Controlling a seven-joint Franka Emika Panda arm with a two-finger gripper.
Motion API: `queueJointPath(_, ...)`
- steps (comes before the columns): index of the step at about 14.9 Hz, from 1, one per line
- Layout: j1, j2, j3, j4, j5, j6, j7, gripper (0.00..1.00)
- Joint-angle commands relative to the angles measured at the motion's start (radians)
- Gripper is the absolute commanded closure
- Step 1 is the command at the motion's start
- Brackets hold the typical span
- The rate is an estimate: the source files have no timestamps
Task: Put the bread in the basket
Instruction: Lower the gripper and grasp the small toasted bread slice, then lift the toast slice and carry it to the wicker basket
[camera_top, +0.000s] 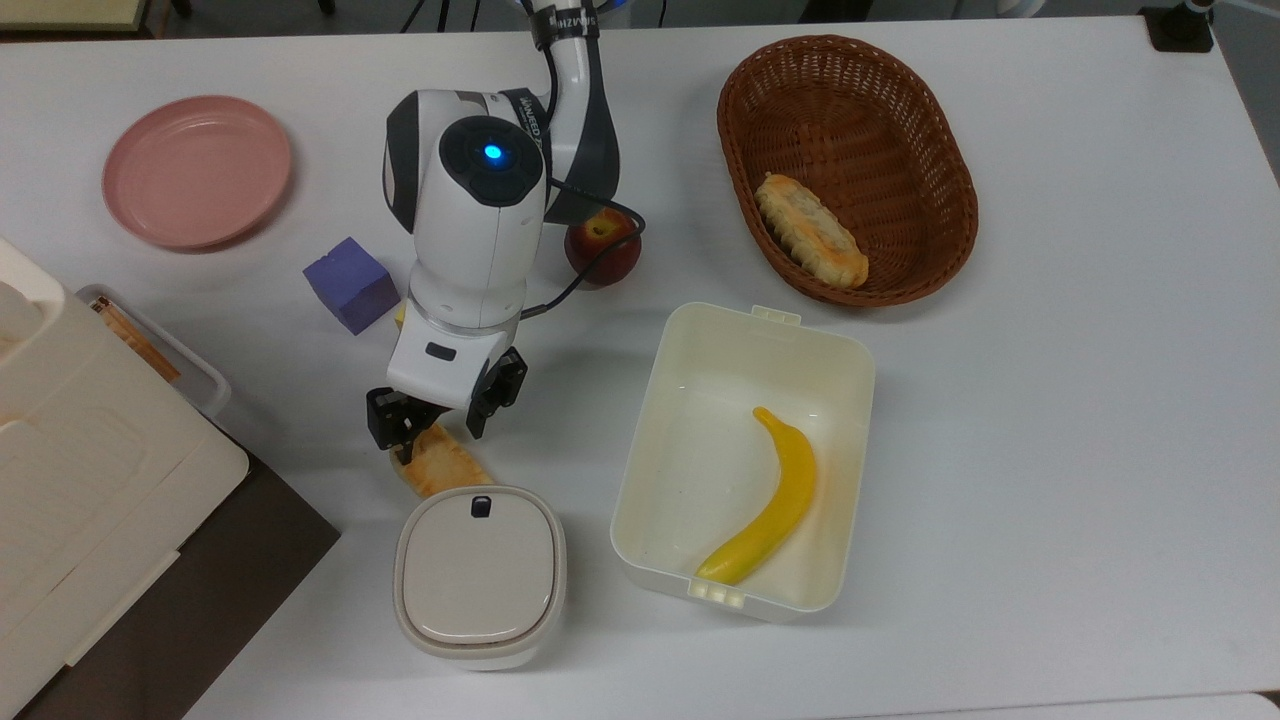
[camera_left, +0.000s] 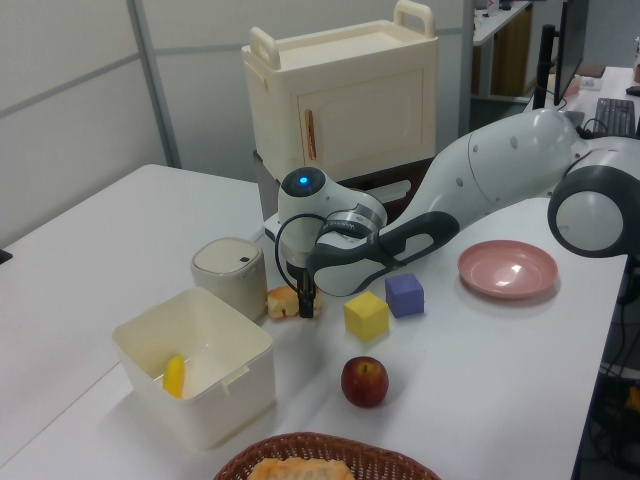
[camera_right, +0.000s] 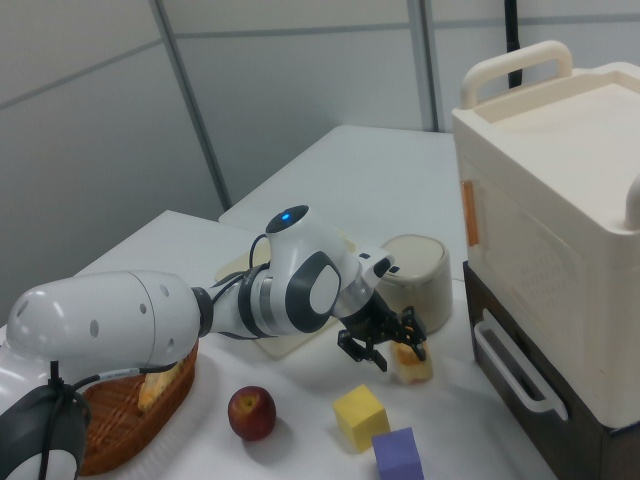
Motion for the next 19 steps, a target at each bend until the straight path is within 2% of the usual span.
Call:
queueJointPath(1, 0.002, -0.016, -0.006, -0.002, -0.005, 0.021, 0.0, 0.86)
queueJointPath(2, 0.002, -0.02, -0.005, -0.002, -0.002, 0.019, 0.003, 1.0)
queueJointPath(6, 0.002, -0.081, -0.005, -0.003, 0.01, -0.021, 0.003, 1.0)
queueJointPath(12, 0.008, -0.2, 0.009, -0.003, 0.03, -0.275, -0.005, 1.0)
queueJointPath(13, 0.01, -0.221, 0.009, -0.002, 0.053, -0.321, -0.005, 1.0)
queueJointPath(15, 0.011, -0.275, 0.013, 0.001, 0.18, -0.436, -0.003, 1.0)
queueJointPath(17, 0.017, -0.315, 0.018, 0.021, 0.274, -0.53, -0.003, 1.0)
queueJointPath(19, 0.057, -0.348, 0.027, 0.036, 0.302, -0.652, 0.001, 1.0)
